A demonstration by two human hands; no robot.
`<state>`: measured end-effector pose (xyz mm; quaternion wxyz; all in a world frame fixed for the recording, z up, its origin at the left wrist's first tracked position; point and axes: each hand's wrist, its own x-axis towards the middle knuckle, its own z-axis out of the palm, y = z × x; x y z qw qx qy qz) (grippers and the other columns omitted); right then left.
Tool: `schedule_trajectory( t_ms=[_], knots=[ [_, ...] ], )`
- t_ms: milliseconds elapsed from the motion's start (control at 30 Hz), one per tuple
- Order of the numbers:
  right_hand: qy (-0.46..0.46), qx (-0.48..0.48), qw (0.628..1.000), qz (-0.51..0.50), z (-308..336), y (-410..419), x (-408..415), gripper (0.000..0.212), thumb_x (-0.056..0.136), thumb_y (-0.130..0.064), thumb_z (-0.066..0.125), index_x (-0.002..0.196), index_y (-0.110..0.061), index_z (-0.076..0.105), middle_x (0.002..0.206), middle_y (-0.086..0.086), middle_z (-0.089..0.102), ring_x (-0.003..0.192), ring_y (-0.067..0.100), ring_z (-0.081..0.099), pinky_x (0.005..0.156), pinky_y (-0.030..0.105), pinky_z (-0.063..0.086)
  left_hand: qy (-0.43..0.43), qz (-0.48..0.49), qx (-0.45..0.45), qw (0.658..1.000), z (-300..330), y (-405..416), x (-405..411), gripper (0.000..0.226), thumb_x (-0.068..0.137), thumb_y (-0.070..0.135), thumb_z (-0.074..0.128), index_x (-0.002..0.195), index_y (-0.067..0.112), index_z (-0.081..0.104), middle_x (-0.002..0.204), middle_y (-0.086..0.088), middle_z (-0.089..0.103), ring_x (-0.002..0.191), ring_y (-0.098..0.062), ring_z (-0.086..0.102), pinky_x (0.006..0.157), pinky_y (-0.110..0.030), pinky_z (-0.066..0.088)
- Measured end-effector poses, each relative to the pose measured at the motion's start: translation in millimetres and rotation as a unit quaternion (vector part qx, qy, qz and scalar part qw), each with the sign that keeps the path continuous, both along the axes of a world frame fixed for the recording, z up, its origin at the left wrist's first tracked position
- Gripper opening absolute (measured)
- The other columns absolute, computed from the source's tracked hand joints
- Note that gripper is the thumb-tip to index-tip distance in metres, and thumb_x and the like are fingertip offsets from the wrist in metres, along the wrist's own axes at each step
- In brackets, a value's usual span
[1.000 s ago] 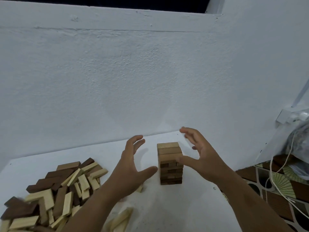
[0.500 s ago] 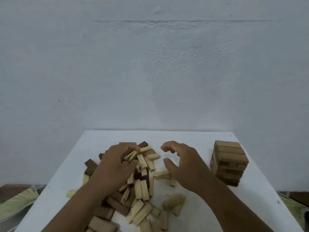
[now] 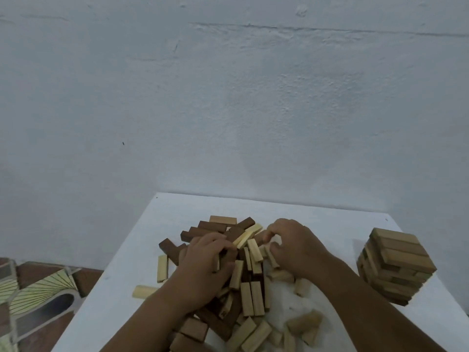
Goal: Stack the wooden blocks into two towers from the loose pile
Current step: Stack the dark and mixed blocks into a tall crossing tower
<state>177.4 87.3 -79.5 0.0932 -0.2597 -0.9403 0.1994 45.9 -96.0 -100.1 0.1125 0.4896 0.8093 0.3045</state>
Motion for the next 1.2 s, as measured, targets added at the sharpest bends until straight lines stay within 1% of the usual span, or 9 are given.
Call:
schedule_trajectory(
  t_ms=[133,300,500,667,900,967,1033,1100,1200],
  knots=[
    [-0.002,-0.014,1.0,0.019,-10.0,5.5,-31.1,0.037,0.086,-0.012,0.048,0.112,-0.038,0.056,0.116,-0.015,0.057,0.108,0.013,0.051,0.093,0.035,0.042,-0.003,0.063,0.027,0.998,5.3,19.4,-8.8,0.017,0.091,0.038,0.06,0.108,0.04,0.06,0.11,0.023,0.057,0.11,-0.007,0.048,0.101,-0.041,0.04],
    [-0.098,-0.043,0.994,0.036,-17.2,17.5,-56.7,0.075,0.077,0.003,0.039,0.134,-0.046,0.035,0.129,-0.005,0.045,0.116,0.027,0.043,0.091,0.035,0.039,0.099,0.083,-0.096,0.987,4.2,37.0,-13.3,0.03,0.092,0.056,0.05,0.108,0.035,0.063,0.114,0.01,0.053,0.113,-0.017,0.039,0.1,-0.04,0.032],
    [-0.132,0.035,0.988,0.076,-9.4,32.7,-63.7,0.055,0.085,-0.007,0.059,0.131,-0.033,0.047,0.119,-0.006,0.047,0.108,0.017,0.045,0.092,0.032,0.037,-0.019,0.116,-0.003,0.993,-0.7,41.7,-19.1,0.007,0.084,0.036,0.068,0.085,0.036,0.061,0.095,0.02,0.059,0.099,-0.008,0.048,0.091,-0.031,0.04],
    [-0.056,-0.015,0.996,0.067,0.3,38.8,-54.5,0.034,0.079,-0.007,0.066,0.103,-0.031,0.067,0.094,-0.009,0.047,0.085,0.012,0.052,0.075,0.03,0.05,-0.111,0.114,0.085,0.984,1.0,39.0,-14.5,0.017,0.086,0.02,0.07,0.09,0.03,0.057,0.084,0.014,0.064,0.081,0.001,0.058,0.066,-0.012,0.04],
    [0.036,-0.114,0.993,0.02,6.5,37.5,-20.8,0.023,0.082,-0.004,0.047,0.083,-0.025,0.037,0.077,-0.013,0.049,0.062,0.005,0.045,0.054,0.022,0.037,-0.14,0.134,0.136,0.972,8.7,37.8,-11.2,0.035,0.089,0.019,0.068,0.114,0.034,0.049,0.093,0.016,0.067,0.088,0.0,0.062,0.073,-0.018,0.045],
    [0.013,-0.113,0.993,0.025,4.0,35.8,-15.0,0.016,0.081,-0.017,0.053,0.085,-0.029,0.043,0.075,-0.011,0.053,0.061,0.01,0.045,0.057,0.026,0.042,-0.132,0.134,0.135,0.973,10.5,36.1,-7.7,0.037,0.091,0.02,0.066,0.119,0.035,0.048,0.095,0.016,0.067,0.089,-0.003,0.063,0.078,-0.026,0.05],
    [-0.061,-0.056,0.996,0.033,1.6,37.0,-12.9,0.011,0.082,-0.031,0.06,0.092,-0.034,0.059,0.086,-0.013,0.062,0.077,0.008,0.056,0.079,0.033,0.05,-0.121,0.133,0.137,0.974,12.1,34.3,-2.9,0.034,0.091,0.023,0.065,0.119,0.035,0.05,0.096,0.015,0.067,0.089,-0.007,0.062,0.08,-0.03,0.052],
    [-0.123,-0.02,0.992,0.031,0.1,37.8,-14.8,0.019,0.086,-0.033,0.062,0.104,-0.037,0.066,0.105,-0.016,0.064,0.098,0.01,0.058,0.095,0.036,0.043,-0.123,0.128,0.144,0.973,12.9,32.2,2.0,0.03,0.091,0.023,0.064,0.117,0.034,0.052,0.096,0.013,0.067,0.088,-0.005,0.062,0.075,-0.024,0.05],
    [-0.124,-0.015,0.992,0.018,-1.7,37.7,-17.7,0.016,0.087,-0.025,0.065,0.1,-0.035,0.069,0.1,-0.018,0.062,0.098,0.009,0.056,0.094,0.034,0.042,-0.126,0.121,0.148,0.974,14.7,29.2,10.4,0.026,0.091,0.023,0.064,0.112,0.034,0.053,0.094,0.014,0.066,0.083,0.001,0.06,0.066,-0.012,0.043]
  ],
)
